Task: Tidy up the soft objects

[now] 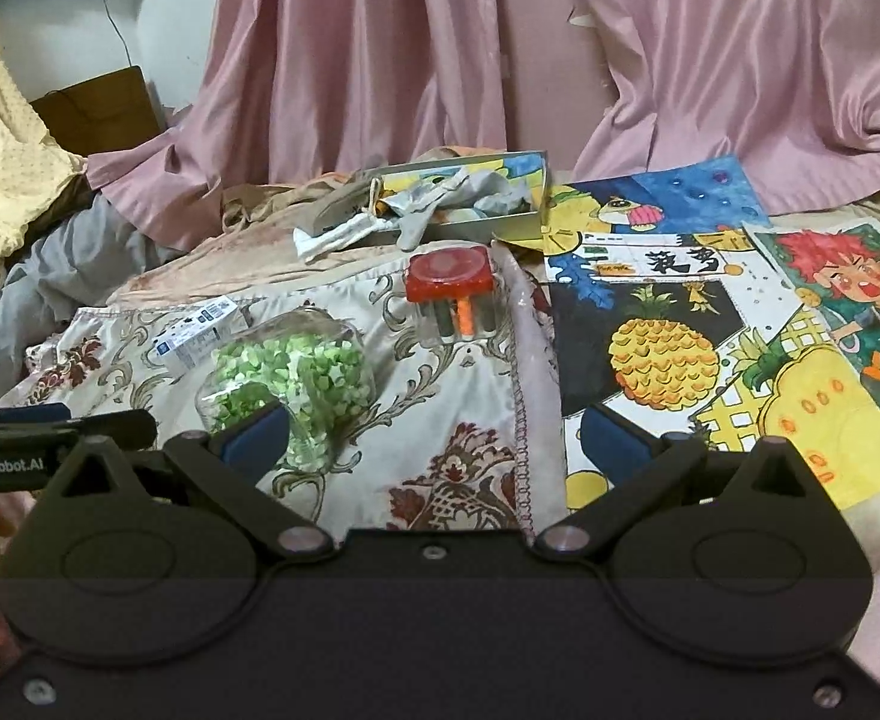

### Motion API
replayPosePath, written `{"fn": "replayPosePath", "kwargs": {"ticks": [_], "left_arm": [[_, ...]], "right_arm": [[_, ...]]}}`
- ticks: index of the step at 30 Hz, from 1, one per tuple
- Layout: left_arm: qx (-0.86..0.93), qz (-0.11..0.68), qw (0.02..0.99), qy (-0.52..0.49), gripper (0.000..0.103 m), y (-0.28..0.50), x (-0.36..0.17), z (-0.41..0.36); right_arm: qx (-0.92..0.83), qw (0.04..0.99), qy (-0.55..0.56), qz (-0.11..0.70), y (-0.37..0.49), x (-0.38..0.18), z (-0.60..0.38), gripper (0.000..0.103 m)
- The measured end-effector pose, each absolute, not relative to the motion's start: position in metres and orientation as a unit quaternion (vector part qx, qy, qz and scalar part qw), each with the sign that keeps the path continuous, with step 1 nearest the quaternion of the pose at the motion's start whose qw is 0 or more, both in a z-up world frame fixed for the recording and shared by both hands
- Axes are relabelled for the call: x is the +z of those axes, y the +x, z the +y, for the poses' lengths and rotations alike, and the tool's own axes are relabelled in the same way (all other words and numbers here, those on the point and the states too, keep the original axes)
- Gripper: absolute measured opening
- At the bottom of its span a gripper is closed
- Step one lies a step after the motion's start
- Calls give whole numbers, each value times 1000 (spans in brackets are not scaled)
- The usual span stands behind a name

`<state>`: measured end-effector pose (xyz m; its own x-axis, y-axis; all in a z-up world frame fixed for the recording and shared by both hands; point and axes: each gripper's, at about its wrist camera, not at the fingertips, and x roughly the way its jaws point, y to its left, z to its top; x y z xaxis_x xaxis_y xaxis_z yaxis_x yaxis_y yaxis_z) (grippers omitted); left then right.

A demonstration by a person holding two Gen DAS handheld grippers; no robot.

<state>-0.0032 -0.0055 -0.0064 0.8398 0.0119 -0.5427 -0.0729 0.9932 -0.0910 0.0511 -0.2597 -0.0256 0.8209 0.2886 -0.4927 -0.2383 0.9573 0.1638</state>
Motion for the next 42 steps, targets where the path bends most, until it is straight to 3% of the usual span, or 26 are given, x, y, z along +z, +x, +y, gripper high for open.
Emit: {"fn": "replayPosePath", "kwargs": {"ticks": [42], "left_arm": [[47, 314, 947, -47, 102, 2, -18, -6]], "right_arm": [[141, 945, 62, 288, 63, -41, -245, 103]]}}
